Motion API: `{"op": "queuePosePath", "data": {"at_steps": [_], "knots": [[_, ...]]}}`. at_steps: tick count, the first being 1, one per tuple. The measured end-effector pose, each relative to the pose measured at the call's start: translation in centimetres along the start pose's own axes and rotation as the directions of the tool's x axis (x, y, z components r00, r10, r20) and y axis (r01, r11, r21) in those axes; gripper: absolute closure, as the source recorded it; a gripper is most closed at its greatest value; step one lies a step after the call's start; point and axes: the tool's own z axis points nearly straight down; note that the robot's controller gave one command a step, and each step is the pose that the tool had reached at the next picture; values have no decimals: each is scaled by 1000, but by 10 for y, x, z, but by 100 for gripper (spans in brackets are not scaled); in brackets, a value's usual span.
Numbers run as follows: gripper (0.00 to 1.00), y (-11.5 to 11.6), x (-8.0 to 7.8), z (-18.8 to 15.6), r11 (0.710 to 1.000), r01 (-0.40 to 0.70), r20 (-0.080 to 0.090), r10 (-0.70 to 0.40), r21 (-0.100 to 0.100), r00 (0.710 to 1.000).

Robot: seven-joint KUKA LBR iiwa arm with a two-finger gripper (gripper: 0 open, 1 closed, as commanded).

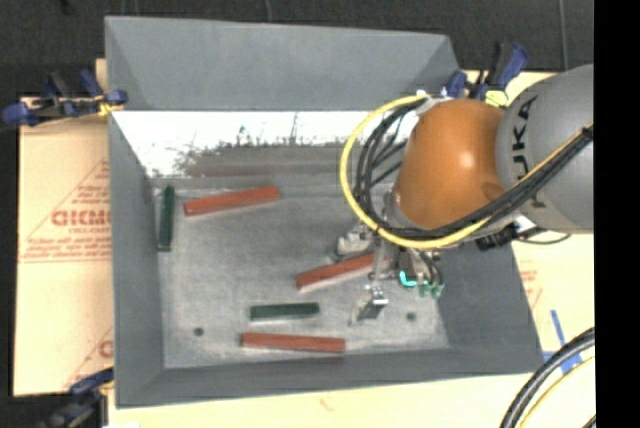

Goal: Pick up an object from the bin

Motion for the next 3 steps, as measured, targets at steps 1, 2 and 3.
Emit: {"op": "queuePosePath", "data": {"at_steps": [1,2,3], "knots": [[0,0,-2,-4,1000,0,8,0,0,1000],[100,-3,-32,84,988,154,37,-154,3,987],[100,-3,-32,84,988,154,37,-154,3,987]]}}
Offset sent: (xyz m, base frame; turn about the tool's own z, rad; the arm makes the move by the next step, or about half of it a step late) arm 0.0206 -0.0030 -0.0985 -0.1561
